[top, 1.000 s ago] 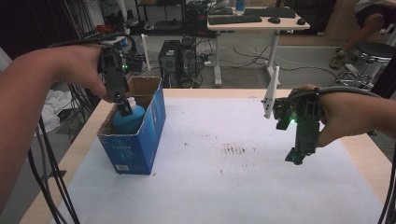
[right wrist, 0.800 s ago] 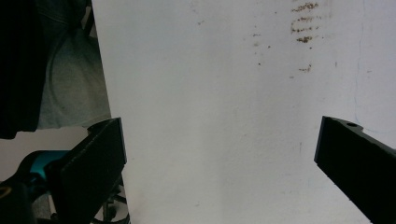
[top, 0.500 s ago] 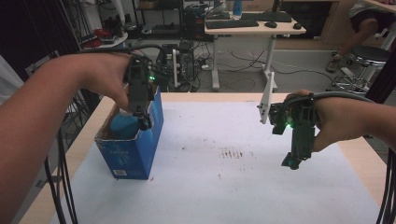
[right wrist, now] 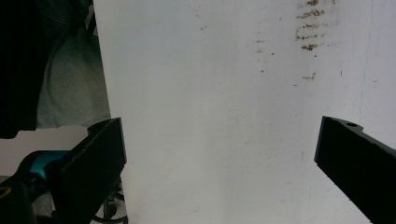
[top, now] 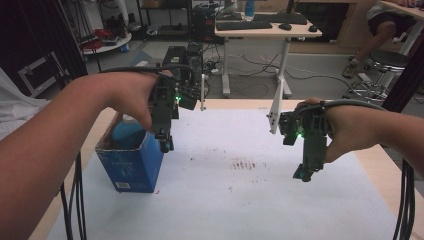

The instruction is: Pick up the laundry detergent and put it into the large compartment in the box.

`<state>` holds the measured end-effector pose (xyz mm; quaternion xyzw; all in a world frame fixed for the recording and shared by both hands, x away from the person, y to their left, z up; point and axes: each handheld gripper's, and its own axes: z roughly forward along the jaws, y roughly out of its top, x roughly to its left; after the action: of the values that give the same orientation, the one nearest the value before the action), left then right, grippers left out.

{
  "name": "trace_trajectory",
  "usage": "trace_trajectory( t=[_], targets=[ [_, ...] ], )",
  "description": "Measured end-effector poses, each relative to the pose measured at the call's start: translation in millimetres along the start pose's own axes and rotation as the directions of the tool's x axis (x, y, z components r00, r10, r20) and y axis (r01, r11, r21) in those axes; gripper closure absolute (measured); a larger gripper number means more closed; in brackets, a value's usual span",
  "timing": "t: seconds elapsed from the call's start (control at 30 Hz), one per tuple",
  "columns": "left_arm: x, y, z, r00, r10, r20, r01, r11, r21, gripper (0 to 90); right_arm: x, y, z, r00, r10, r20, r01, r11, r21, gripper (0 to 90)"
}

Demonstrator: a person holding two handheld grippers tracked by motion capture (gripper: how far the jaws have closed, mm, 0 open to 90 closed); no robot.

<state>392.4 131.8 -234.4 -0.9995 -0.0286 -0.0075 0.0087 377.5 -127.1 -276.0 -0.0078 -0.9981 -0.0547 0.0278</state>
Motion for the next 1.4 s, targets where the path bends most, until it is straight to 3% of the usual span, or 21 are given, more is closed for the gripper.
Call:
trace_trajectory(
  t=[0.53,1.4],
  targets=[
    [8.7,3.7,-1.2,1.0,-0.002,0.005,0.002,0.9991,-0.043,1.6,0.3,-4.2,-2.5,1.0,0.005,-0.001,-0.005,1.0,0.004,1.2],
    [5.8,15.7,-5.8,0.9998,0.015,0.014,-0.014,0.9991,-0.039,1.7,-1.9,-6.2,-7.9,1.0,0.001,0.008,-0.001,1.0,0.002,1.2]
  ],
)
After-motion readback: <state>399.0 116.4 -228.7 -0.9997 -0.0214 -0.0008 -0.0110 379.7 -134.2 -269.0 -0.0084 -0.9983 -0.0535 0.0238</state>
